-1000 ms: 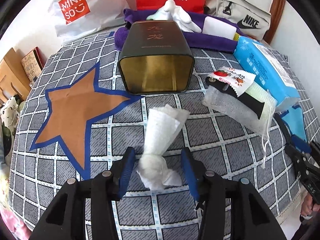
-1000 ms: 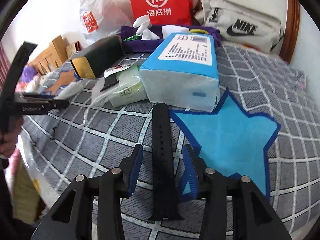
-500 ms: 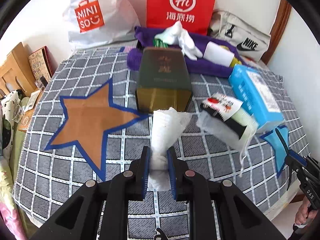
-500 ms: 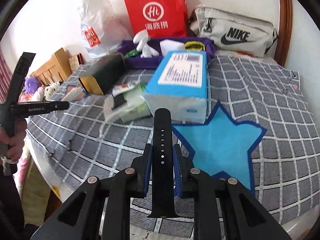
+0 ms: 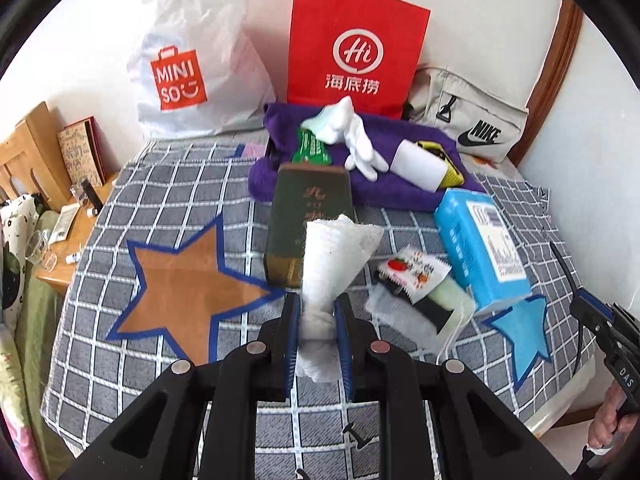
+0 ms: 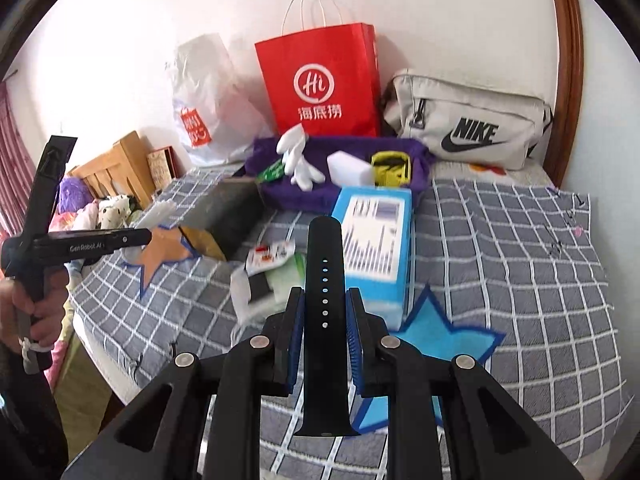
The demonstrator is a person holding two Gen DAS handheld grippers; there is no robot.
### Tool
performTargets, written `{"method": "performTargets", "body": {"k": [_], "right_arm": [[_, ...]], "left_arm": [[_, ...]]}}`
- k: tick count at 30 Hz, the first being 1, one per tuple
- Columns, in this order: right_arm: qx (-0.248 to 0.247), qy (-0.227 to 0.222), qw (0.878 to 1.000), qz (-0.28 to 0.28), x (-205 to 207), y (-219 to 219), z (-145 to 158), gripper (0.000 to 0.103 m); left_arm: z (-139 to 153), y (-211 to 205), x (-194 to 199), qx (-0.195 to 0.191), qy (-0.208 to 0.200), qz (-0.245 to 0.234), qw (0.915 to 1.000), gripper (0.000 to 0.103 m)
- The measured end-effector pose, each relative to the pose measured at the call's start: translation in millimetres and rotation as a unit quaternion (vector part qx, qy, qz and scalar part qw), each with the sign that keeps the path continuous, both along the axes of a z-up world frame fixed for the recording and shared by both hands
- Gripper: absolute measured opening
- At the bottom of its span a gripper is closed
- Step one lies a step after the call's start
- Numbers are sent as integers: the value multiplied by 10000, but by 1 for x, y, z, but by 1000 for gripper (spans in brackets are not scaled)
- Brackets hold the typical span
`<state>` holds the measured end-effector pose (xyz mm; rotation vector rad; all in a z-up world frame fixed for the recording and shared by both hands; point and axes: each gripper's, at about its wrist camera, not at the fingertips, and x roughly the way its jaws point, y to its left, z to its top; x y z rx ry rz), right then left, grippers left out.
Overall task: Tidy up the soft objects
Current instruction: 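Lift and carry the tissue and strap toward the purple towel with both tools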
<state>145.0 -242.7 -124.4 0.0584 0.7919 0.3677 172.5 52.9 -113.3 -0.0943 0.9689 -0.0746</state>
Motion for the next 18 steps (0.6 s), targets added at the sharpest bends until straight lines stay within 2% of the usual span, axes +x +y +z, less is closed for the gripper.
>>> {"method": "performTargets", "body": {"k": [9, 18], "right_arm": [[-8, -97, 9998, -171, 38, 4, 21, 20], [-28, -152, 9992, -378, 92, 5, 34, 20]], "left_arm": [[14, 5, 34, -271, -57, 76, 9996, 17], [14, 10, 79, -545, -15, 162, 9984, 18]]}}
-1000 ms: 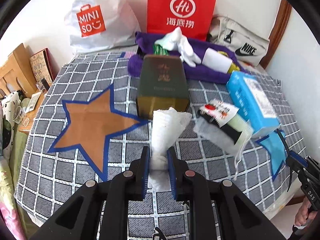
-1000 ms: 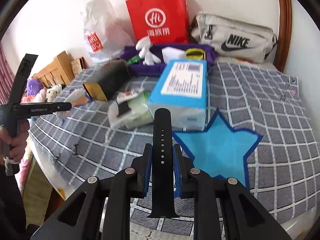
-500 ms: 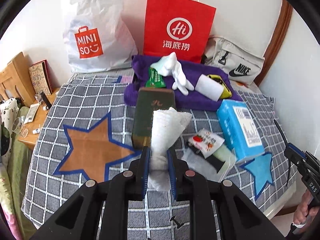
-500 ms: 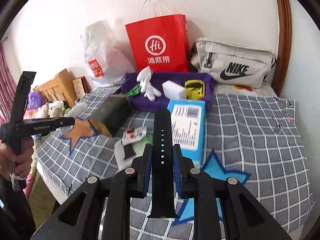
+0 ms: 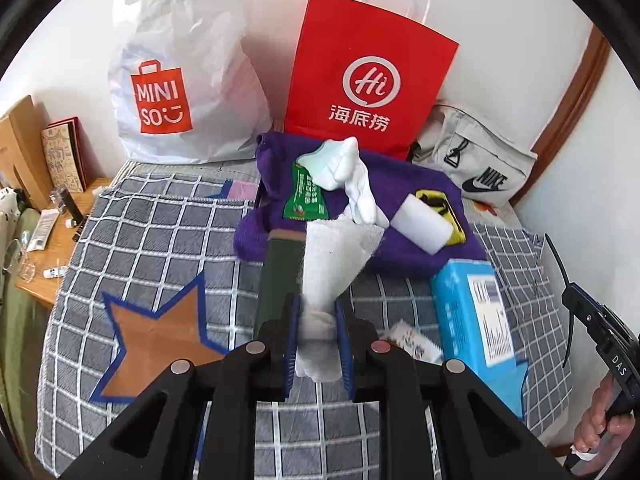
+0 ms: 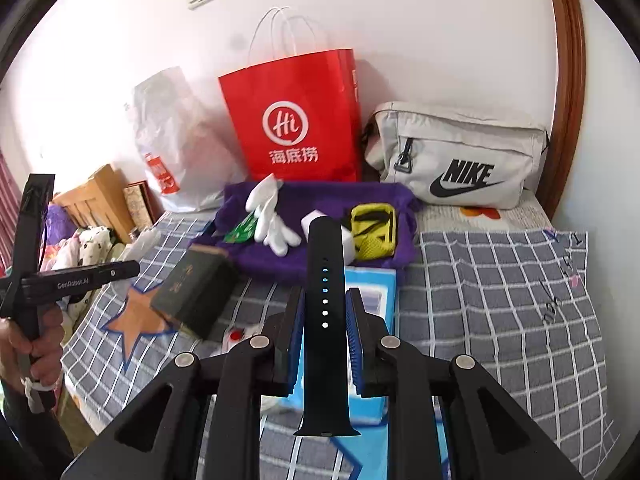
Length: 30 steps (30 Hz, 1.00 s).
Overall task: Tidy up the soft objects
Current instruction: 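Lift and carry the tissue and strap toward the purple towel with both tools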
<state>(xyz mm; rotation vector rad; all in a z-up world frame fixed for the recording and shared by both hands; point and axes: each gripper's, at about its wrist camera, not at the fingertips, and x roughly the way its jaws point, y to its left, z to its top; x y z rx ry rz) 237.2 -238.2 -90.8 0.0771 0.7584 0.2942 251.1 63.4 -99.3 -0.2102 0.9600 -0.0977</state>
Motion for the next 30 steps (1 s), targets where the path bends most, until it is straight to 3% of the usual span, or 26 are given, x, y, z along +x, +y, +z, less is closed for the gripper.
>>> {"method": "performTargets", "body": {"k": [18, 30], "right_arm": [[55, -145, 9998, -134, 96, 7, 8, 20], [-22, -196, 9997, -136, 148, 15, 5, 20]], "left_arm": [[-3, 8, 81, -273, 180, 166, 9993, 18], [3, 4, 127, -106, 37, 142, 9998, 19]]}}
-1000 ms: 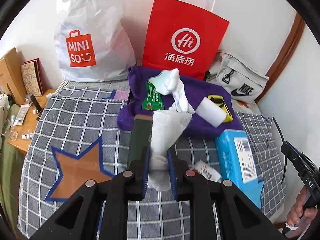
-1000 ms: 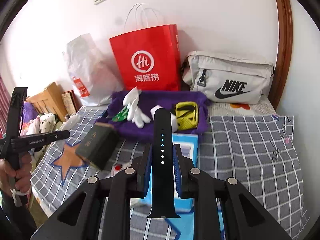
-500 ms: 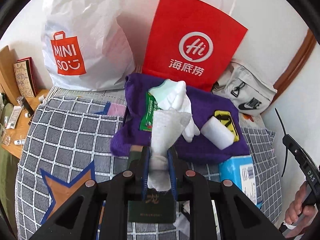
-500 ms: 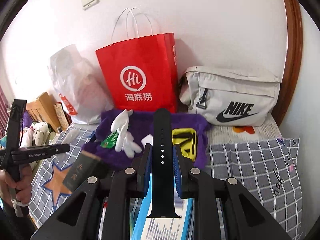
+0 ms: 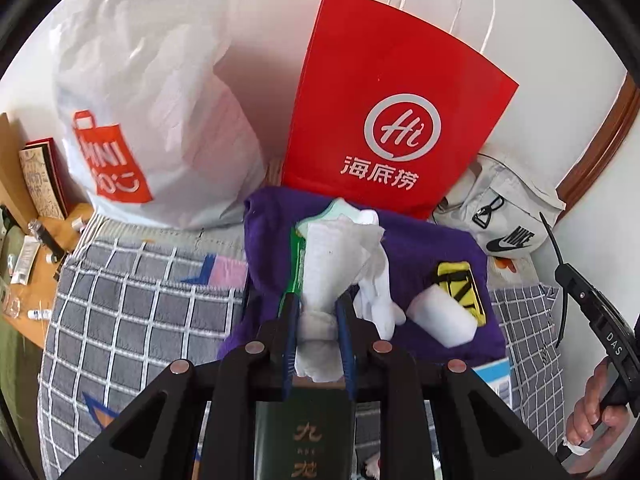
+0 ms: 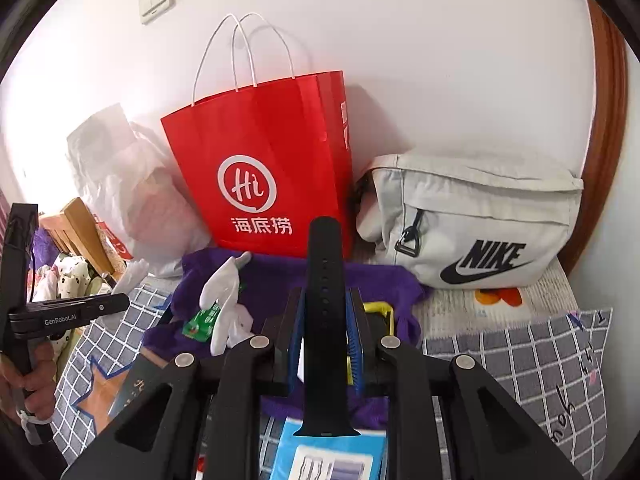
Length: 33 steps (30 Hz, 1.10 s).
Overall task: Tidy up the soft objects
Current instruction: 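Lower the tissue onto the towel with the left tool while the right tool releases the strap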
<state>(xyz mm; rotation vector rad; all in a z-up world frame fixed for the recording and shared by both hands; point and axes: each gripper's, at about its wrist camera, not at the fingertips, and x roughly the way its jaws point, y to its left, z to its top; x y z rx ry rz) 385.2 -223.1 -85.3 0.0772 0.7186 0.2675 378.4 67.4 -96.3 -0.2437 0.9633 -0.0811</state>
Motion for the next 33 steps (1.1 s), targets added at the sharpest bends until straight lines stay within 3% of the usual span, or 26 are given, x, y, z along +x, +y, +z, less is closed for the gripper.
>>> {"method": "performTargets", "body": {"k": [6, 13, 21, 33], "right_arm": [[75, 179, 9998, -2, 25, -1, -17, 20], [108, 690, 9975, 75, 52, -6, -53, 20], [-259, 1261, 9916, 81, 66, -9, -90, 20], [-502, 1556, 9862, 269, 71, 3, -113, 20]], "left_arm": [[-11, 0, 26, -174, 64, 22, 9998, 19], [-44, -3, 47, -185, 326, -48, 9993, 19], [-60, 12, 55, -242, 510, 96, 9984, 19], [-83, 0, 65, -292, 779, -50, 9965, 19]]}}
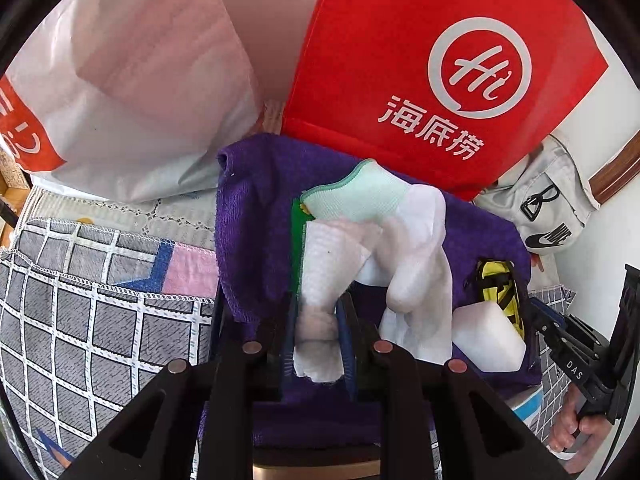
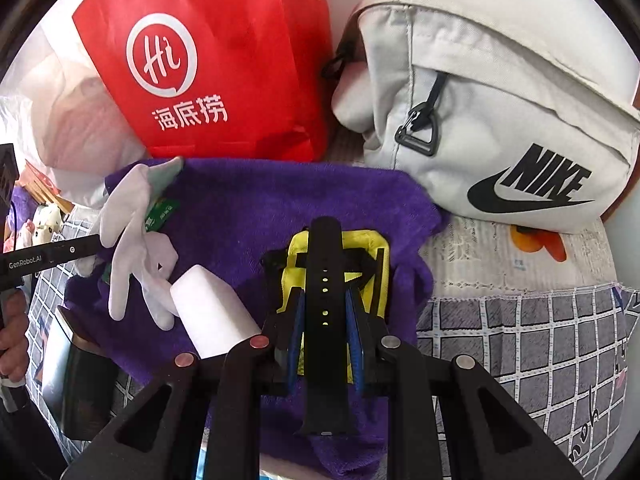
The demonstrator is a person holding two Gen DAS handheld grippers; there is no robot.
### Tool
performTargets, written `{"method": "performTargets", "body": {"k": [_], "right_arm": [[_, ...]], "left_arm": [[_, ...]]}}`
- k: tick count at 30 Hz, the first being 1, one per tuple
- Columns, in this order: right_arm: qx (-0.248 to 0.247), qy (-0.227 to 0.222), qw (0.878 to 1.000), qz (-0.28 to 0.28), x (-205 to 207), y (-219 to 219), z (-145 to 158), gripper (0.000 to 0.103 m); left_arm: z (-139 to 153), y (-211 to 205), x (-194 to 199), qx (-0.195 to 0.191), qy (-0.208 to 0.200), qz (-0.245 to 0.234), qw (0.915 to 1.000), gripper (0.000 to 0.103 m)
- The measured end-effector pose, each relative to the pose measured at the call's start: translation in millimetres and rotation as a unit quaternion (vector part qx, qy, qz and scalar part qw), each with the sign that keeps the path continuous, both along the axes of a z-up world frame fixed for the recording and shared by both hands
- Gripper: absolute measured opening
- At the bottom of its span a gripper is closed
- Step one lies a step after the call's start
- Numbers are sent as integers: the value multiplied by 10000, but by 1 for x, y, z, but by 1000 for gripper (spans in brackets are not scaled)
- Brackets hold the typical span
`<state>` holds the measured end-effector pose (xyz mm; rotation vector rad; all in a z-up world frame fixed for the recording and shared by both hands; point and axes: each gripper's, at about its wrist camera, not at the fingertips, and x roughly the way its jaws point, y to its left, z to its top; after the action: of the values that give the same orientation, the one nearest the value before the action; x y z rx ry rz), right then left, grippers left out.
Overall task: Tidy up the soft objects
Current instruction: 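Lower the tissue onto the towel with the left tool while the right tool releases the strap, then withdraw both tools and grasp the white tomato-print snack packet with the right tool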
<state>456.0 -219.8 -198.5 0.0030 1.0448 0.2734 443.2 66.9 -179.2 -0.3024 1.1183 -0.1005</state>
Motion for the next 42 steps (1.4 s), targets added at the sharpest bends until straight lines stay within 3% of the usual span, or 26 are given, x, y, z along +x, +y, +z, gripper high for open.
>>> {"method": "performTargets", "body": {"k": [9, 12, 16, 20, 23, 26, 33, 42], "right_arm": [[-124, 28, 9999, 7, 3, 5, -4, 21], [-97, -39, 9999, -20, 2, 6, 1, 22], [-100, -277, 9996, 8, -6, 6, 17, 40], [-24, -500, 9987, 63, -15, 5, 31, 41], [70, -639, 9979, 51, -20, 8, 41, 51], [-15, -780, 9969, 64, -26, 17, 50, 51], [246, -725, 9970, 142, -67, 24, 61, 51], [434, -220, 9963, 703, -144, 58, 37, 51]], "left_arm": [[-3, -9, 1, 95, 28, 45, 9999, 20], [0, -8, 0, 108, 25, 44, 9999, 32], [3, -9, -1, 46, 33, 48, 10000, 36], [12, -11, -6, 34, -77, 5, 10000, 39], [20, -15, -9, 35, -175, -31, 9998, 39], [29, -19, -15, 40, -237, -113, 9996, 39], [46, -34, -50, 344, -430, -354, 9979, 42], [47, -6, -113, 419, -433, -197, 9980, 43]]}}
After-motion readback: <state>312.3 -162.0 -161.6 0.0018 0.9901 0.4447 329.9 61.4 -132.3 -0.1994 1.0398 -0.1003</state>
